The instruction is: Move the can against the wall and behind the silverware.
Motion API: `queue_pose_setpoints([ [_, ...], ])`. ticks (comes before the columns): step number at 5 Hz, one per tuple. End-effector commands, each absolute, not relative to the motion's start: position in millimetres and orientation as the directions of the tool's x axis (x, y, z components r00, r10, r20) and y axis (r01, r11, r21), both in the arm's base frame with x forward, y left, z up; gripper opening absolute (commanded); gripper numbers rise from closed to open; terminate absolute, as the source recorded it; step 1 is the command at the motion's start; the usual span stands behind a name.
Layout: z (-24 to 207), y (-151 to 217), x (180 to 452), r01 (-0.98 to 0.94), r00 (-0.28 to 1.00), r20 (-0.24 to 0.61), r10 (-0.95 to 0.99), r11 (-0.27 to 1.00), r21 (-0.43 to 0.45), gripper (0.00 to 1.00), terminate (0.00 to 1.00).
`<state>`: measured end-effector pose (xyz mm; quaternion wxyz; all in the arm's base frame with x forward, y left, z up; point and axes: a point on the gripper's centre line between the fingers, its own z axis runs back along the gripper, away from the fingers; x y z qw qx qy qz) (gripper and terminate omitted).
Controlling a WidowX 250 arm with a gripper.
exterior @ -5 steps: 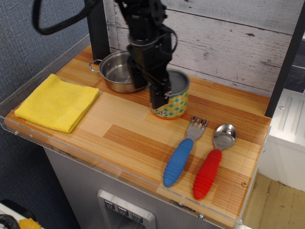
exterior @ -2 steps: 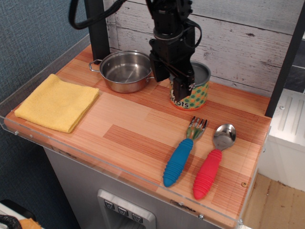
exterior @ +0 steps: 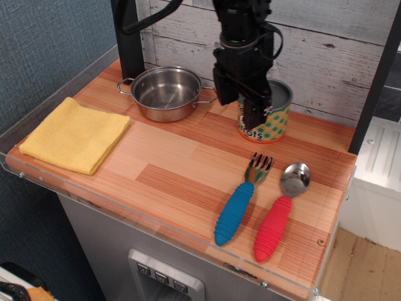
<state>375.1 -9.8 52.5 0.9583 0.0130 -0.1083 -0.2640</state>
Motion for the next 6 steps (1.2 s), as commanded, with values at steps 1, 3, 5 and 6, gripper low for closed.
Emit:
queue_pose_setpoints([
  [1,80.9,-22.5,389.9,0.515,0.808,0.276,-0.521,0.851,0.099,1.0,0.0],
  [3,103.5,-14.3,371.6,0.479,0.813,0.324,-0.483,0.872,0.099,1.0,0.0],
  [5,130.7,16.0,341.9,0.326,0.889,0.307,-0.34,0.94,0.097,1.0,0.0],
  [6,140.9,35.8,332.8,0.233,0.912,0.322,-0.253,0.967,0.101,1.0,0.0],
])
